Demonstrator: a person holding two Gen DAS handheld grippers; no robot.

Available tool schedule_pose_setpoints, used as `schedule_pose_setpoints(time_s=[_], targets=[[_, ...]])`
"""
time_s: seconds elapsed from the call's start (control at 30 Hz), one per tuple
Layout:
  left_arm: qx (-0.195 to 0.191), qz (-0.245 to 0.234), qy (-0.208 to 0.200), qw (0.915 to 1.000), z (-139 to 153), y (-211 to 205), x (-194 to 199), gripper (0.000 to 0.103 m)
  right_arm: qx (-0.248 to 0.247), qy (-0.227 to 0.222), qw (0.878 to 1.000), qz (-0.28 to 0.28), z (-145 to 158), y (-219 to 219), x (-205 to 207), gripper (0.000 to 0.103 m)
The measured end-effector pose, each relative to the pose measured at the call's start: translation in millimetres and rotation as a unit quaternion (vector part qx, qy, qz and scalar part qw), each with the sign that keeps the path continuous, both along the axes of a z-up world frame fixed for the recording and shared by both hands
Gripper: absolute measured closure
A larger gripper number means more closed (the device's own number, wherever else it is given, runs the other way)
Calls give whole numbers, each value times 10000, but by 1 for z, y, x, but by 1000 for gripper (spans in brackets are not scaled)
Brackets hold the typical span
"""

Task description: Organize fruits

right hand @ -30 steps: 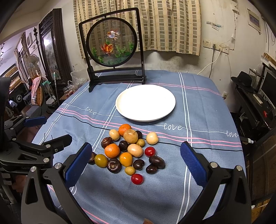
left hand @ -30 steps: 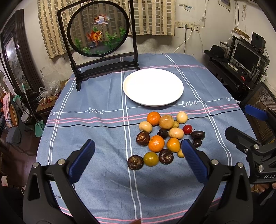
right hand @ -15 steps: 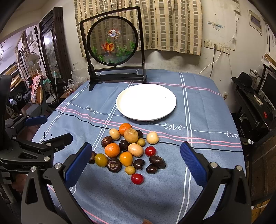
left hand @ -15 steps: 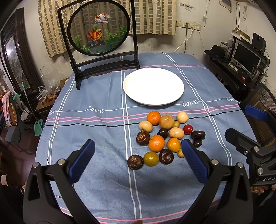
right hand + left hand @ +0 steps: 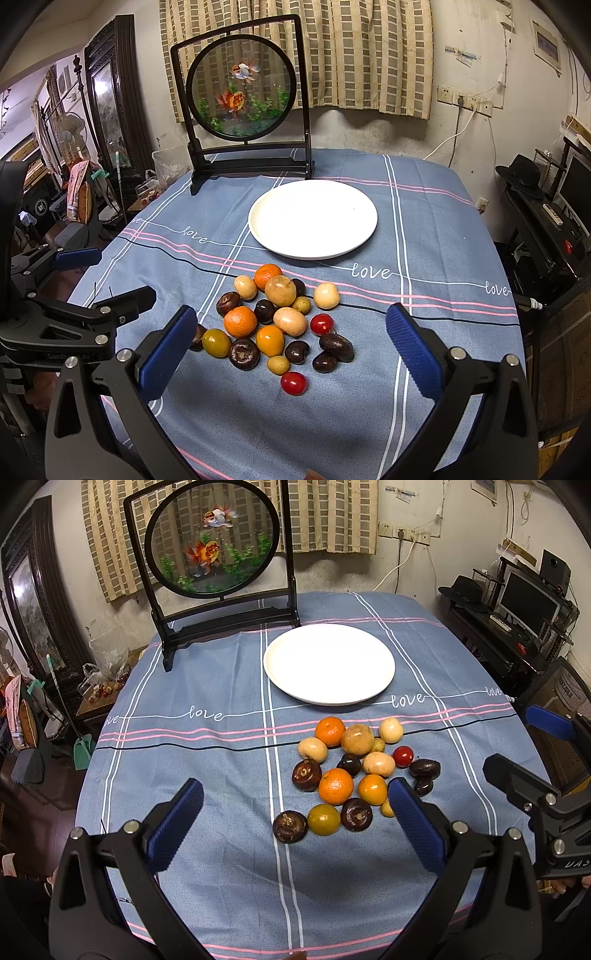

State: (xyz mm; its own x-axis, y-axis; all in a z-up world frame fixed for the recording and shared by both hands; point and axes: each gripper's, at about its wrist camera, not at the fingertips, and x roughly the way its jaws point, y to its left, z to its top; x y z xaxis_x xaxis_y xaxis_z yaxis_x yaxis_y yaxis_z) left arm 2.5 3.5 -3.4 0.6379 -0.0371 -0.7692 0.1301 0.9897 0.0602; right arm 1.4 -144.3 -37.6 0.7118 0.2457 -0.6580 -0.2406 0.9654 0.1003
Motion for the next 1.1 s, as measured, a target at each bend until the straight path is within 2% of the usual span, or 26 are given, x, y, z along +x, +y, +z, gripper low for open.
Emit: schedule_pose_setpoints(time_s=[0.73, 0.83, 0.93, 1.03, 1.1], targets=[[-22, -20, 59, 10000, -4, 0, 0, 2, -2, 29, 10000, 22, 0, 1, -1, 1], [-147, -110, 310, 9994, -18, 7, 5, 2, 237, 97, 9993, 286, -1, 1, -1, 1], [-92, 59, 381, 9992, -37, 25, 8, 2, 341, 212, 9981, 459, -5, 0, -2, 1], [-191, 195, 597, 9978, -66, 49, 11, 2, 546, 308, 9972, 401, -7, -9, -4, 1], [-299, 126, 716, 9969, -86, 57, 10, 2, 804, 208, 9963, 224, -3, -21, -8, 1]])
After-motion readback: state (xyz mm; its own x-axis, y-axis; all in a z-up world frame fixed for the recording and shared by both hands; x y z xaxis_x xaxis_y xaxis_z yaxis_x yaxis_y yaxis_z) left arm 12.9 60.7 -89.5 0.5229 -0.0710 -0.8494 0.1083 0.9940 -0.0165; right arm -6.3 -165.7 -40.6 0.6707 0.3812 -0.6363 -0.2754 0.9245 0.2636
